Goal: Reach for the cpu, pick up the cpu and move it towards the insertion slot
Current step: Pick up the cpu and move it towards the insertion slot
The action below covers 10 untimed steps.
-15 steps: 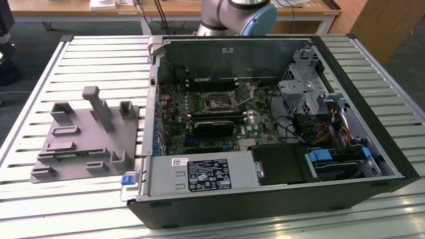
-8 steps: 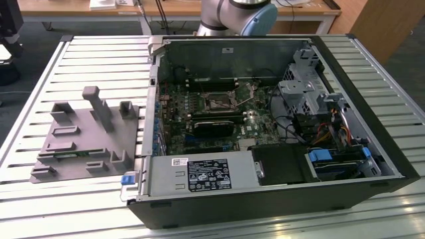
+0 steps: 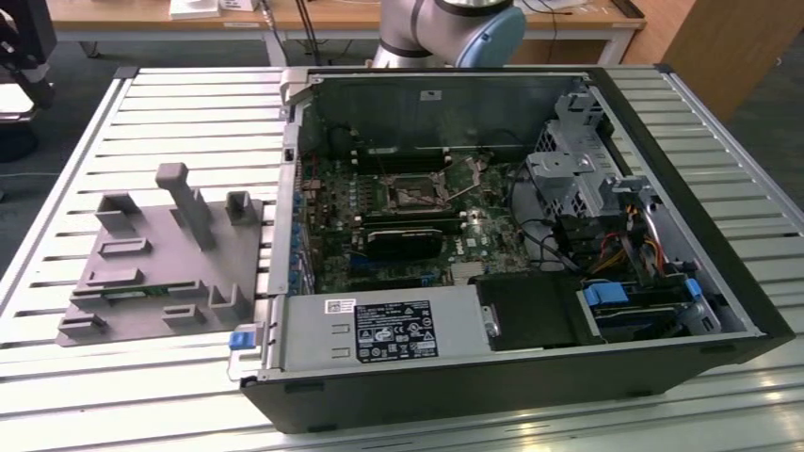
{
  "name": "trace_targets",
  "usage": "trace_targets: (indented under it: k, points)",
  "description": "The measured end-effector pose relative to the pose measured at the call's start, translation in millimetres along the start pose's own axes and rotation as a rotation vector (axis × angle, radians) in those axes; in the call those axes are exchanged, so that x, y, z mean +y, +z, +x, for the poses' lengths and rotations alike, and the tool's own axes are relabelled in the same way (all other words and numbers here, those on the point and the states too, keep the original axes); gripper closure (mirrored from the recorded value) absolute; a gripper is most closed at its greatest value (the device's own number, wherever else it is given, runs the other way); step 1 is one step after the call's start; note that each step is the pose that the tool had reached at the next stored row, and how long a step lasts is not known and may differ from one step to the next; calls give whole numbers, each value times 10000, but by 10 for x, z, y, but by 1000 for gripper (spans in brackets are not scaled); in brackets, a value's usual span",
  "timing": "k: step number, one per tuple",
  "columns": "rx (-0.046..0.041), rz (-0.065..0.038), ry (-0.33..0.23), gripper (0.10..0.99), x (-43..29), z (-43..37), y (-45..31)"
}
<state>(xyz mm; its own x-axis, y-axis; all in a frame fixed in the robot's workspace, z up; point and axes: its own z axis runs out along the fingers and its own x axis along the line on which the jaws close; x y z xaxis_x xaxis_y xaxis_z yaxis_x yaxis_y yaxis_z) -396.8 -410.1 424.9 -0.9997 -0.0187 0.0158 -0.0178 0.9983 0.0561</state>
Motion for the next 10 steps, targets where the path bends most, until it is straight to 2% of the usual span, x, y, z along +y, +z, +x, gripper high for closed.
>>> trace_targets:
  k: [10]
  points:
    - [-1, -1, 0, 545, -2, -100, -1]
